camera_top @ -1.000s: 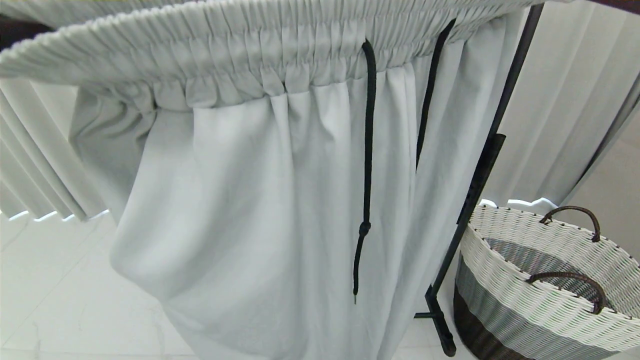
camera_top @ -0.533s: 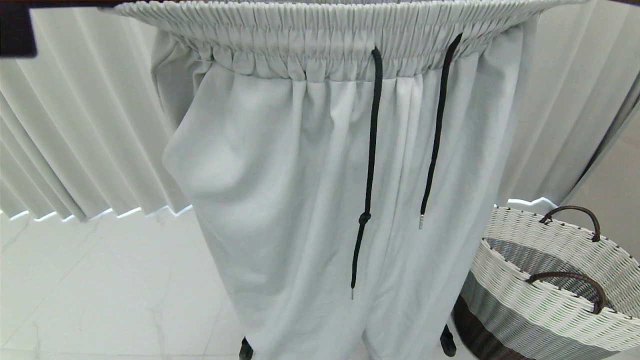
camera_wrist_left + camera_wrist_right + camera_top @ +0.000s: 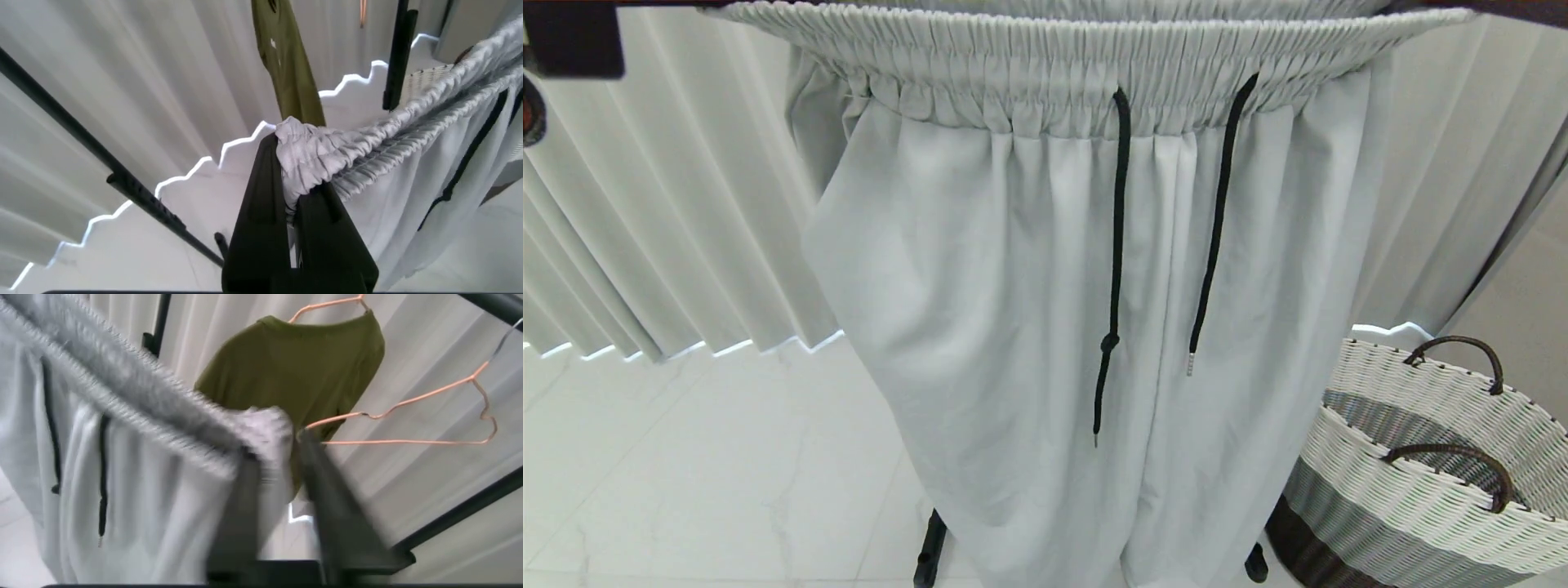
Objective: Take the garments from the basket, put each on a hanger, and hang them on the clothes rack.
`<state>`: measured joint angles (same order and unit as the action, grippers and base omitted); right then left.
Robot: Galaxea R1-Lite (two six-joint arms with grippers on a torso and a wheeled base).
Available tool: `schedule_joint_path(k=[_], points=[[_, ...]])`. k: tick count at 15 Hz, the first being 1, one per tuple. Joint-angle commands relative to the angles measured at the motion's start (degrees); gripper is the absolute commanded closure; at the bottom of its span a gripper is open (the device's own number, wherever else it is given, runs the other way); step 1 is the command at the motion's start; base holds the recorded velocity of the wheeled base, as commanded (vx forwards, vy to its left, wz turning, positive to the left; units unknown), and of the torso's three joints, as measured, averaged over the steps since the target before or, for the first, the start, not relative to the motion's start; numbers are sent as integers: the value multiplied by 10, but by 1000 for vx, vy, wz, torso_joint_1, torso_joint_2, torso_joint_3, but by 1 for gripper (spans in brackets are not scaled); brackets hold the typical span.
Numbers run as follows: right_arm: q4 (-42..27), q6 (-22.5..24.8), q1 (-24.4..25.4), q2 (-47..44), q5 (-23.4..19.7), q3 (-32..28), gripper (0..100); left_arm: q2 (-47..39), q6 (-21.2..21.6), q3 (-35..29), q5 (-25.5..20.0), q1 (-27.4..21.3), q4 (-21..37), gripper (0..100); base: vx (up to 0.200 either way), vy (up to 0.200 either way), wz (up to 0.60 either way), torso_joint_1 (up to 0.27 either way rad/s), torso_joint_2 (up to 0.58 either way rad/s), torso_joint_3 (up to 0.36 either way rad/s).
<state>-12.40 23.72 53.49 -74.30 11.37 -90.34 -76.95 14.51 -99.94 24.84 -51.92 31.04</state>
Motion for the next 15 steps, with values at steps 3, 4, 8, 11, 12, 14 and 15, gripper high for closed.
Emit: schedule_joint_path(k=[3, 4, 8, 11, 12, 14, 15], points=[[4, -2, 0, 32, -4, 42, 0, -2, -4, 1, 0, 31, -3, 100, 0, 0, 0, 0, 0, 0], [4, -9, 3, 47, -10, 61, 0, -4, -4, 2, 0, 54, -12, 100, 0, 0, 0, 0, 0, 0], [3, -26, 6, 83, -46, 92, 0, -7, -3, 40, 0, 125, -70, 100, 0, 0, 0, 0, 0, 0], [-47, -24, -90, 76, 51, 93, 0, 3, 4, 48, -1, 124, -71, 100, 0, 0, 0, 0, 0, 0], [-85, -18, -119, 76, 95, 97, 0, 7, 11, 49, -1, 124, -71, 100, 0, 0, 0, 0, 0, 0], [-94, -6, -169, 79, 130, 127, 0, 19, 19, 55, -2, 124, -71, 100, 0, 0, 0, 0, 0, 0], [-82, 1, -189, 83, 131, 142, 0, 26, 19, 59, -2, 124, -71, 100, 0, 0, 0, 0, 0, 0]])
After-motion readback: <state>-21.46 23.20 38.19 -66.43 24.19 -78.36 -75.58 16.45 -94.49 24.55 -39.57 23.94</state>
